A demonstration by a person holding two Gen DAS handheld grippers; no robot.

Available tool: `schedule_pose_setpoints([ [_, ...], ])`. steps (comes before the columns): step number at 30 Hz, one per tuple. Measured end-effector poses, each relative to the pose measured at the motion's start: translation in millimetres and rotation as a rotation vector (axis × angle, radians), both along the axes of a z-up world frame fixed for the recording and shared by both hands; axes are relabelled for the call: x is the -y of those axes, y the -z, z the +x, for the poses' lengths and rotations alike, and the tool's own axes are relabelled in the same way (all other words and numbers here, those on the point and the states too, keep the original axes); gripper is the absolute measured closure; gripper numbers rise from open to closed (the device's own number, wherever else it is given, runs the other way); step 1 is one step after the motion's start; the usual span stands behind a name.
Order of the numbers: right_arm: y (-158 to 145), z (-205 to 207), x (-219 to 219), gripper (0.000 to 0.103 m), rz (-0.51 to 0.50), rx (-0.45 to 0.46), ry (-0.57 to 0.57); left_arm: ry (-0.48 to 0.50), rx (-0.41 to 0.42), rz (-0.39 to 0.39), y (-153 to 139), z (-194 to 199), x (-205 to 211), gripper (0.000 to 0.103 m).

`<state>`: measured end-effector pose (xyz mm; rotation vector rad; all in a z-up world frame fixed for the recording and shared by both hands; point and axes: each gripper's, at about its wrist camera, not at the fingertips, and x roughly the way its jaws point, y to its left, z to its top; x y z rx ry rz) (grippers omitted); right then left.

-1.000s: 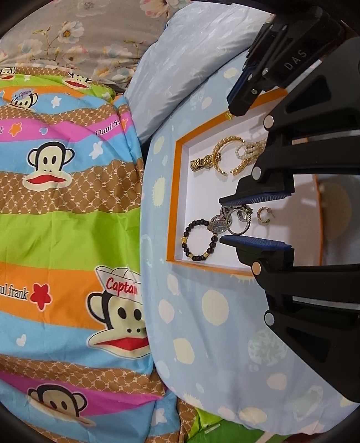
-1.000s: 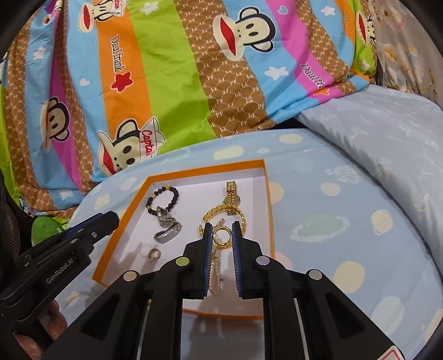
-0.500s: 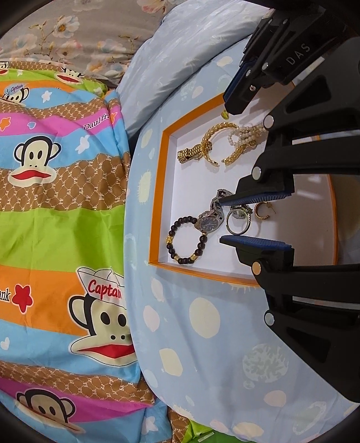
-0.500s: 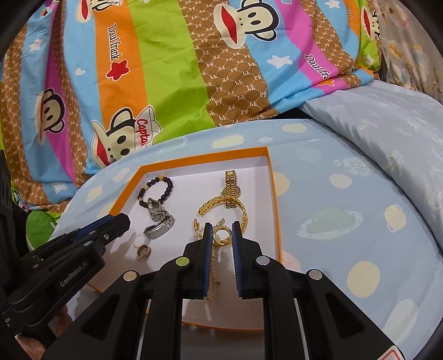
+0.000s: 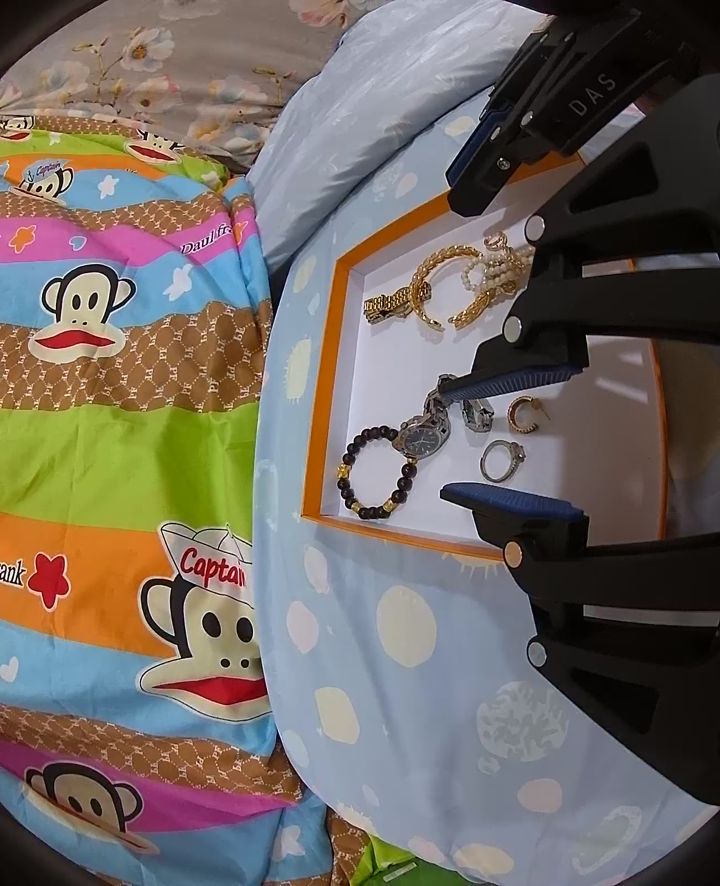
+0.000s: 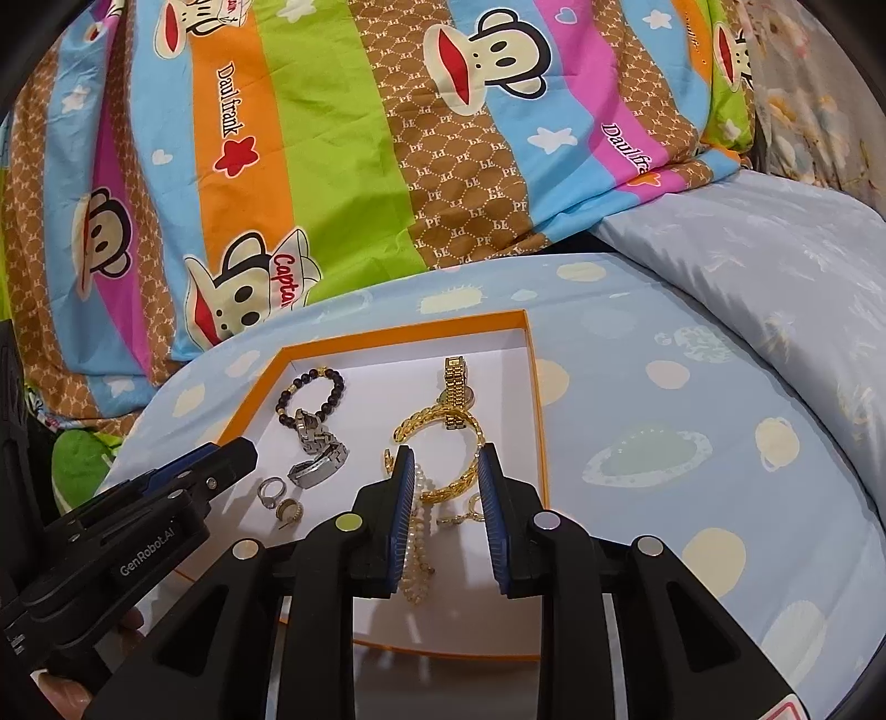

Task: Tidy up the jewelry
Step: 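Lower the ring and earring into the orange box and open both tools, then move the right tool to the gold hoop earring and grasp it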

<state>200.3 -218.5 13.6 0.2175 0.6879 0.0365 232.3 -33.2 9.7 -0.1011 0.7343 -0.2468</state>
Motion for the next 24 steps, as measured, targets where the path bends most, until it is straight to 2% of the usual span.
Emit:
schedule_pose_setpoints([
  [10,-5,-27,4,0.079,0.018,0.019,0.008,-0.037,0.003,0.009,-3,-21,-14,0.073],
  [17,1,-70,3,0.079,0.03,-0.006,0.008,-0.04,-0.002,0.003,-1,-64,-25,0.073],
  [24,9,-105,-17,0.079,0.01,-0.041,-0.027,-0.031,-0.016,0.01,3,-99,-27,0.073],
])
